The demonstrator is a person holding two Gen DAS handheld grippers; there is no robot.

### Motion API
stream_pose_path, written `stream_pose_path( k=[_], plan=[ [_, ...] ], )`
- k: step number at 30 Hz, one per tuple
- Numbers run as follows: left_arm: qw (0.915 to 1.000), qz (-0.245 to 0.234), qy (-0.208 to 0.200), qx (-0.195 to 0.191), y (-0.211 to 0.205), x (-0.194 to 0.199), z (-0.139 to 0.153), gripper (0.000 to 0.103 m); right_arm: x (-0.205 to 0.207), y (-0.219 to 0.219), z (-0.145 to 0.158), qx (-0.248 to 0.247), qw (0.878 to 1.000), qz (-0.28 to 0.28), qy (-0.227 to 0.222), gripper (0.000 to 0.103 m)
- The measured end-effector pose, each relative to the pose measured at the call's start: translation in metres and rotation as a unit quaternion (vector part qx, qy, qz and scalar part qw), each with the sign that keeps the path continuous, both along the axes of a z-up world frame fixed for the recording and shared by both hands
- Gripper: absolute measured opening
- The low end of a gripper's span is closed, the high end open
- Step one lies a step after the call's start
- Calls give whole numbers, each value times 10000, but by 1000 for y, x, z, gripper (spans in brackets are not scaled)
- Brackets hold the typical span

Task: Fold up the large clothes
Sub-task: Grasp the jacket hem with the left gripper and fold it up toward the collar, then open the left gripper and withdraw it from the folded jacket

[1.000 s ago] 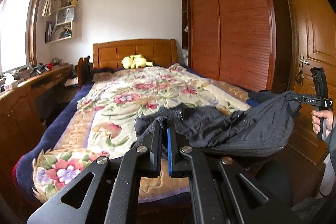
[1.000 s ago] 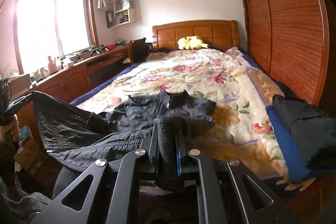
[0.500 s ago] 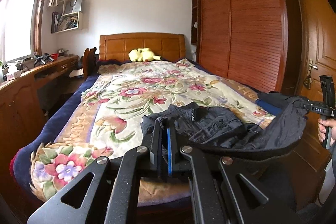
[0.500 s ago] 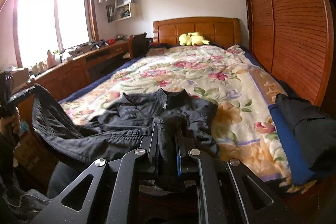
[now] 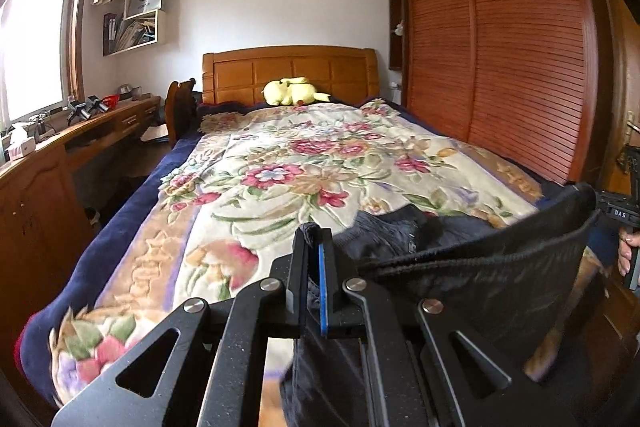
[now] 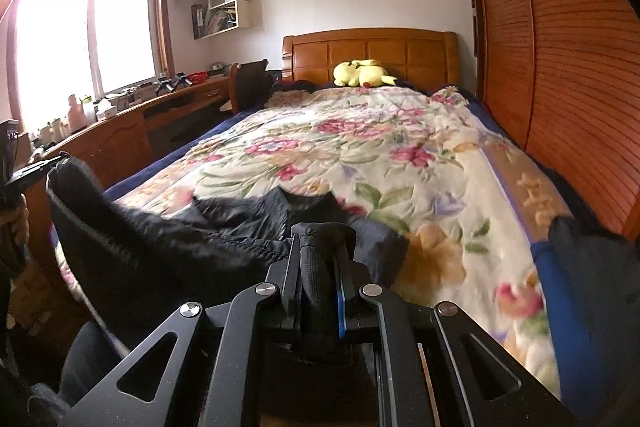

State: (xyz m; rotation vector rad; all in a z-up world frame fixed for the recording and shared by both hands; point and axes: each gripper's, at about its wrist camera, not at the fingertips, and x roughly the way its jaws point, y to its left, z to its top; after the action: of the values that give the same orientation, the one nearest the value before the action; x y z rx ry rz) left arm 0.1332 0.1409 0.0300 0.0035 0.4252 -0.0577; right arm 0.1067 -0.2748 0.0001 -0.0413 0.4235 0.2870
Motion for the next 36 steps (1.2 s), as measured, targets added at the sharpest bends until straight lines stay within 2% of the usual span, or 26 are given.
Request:
stream_pose_path(
  k=[6,12,16,19,21,23,25,26,27,29,33,35,36],
  plan=[
    [9998,140,139,70,7,69,2,5,83,4,-4,23,10000,-66,-69,11],
    [9981,190,318,495,-7,156,-3,5,178,16,-10,-195,9996,-215,-43,12],
    [9980,235,413,408,-10,194,-6,5,230,33,-15,-565,9975,-378,166,12],
    [9975,316,543,337,-10,219,-13,5,253,43,-15,-722,9960,-441,301,12],
    [9968,231,708,290,-10,233,-21,5,260,51,-19,-770,9952,-430,418,14],
    [9957,90,908,179,-11,240,-29,5,264,59,-23,-874,9933,-416,628,23],
    [9936,18,1128,86,-11,240,-39,8,258,70,-26,-940,9927,-377,650,31],
    [9932,-30,1162,90,-12,242,-42,12,254,76,-27,-1003,9924,-340,627,42],
    [9932,-48,1151,179,-14,238,-44,15,249,81,-28,-1099,9916,-315,610,48],
    [9938,18,1048,372,-17,233,-44,32,238,88,-30,-1244,9903,-301,533,59],
    [9932,-199,1096,335,-14,218,-41,37,213,81,-32,-1261,9893,-382,628,61],
    [9929,-241,1105,363,-11,206,-43,51,200,73,-34,-1141,9904,-385,675,62],
    [9926,-288,1130,342,-10,197,-45,54,191,70,-35,-1099,9905,-388,734,62]
  ],
)
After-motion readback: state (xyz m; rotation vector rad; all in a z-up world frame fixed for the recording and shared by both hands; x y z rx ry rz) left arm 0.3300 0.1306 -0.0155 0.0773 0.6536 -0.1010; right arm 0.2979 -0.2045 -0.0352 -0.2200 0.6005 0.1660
